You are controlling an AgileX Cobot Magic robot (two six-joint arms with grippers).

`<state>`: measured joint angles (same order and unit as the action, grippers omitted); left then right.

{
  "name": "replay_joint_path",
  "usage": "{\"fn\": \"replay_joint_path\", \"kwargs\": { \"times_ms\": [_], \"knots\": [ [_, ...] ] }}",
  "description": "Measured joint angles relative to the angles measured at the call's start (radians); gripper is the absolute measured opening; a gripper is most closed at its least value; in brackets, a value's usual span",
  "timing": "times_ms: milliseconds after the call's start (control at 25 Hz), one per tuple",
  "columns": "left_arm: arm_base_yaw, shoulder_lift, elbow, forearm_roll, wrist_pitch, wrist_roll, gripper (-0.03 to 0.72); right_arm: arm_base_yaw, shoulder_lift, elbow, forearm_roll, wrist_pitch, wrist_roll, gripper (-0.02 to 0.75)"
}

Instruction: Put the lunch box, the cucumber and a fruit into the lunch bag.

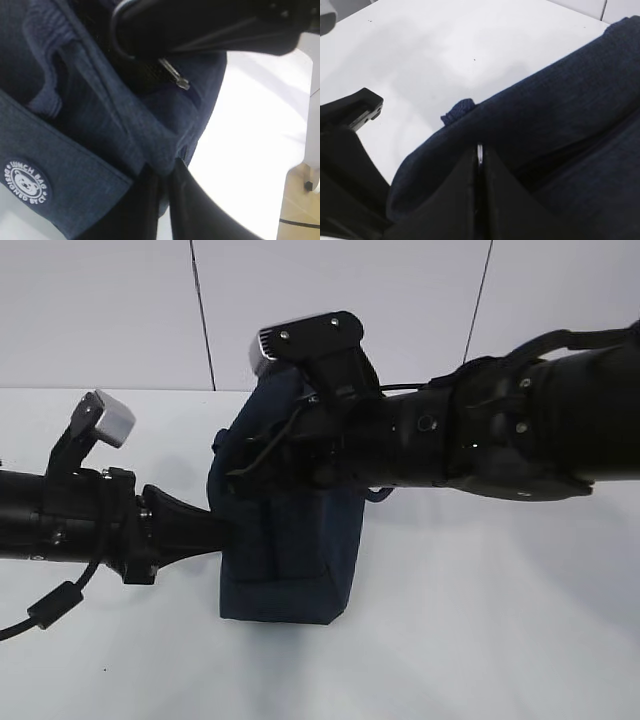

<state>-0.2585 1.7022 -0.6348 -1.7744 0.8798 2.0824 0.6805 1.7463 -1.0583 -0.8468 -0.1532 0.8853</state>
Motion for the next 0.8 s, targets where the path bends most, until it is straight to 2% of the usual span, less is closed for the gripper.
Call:
{"fn": "replay_joint_path", "kwargs": {
  "times_ms": [360,800],
  "knots": [
    [-0.082,0.000,-0.002,-0.008,-0.079,0.000,0.008,0.000,0.050,-0.059,-0.001,0.043,0.000,0.020],
    [-0.084,0.000,-0.002,-0.037,-0.139,0.000,0.008,0.002,0.046,-0.060,-0.001,0.062,0.042,0.020]
  ]
}}
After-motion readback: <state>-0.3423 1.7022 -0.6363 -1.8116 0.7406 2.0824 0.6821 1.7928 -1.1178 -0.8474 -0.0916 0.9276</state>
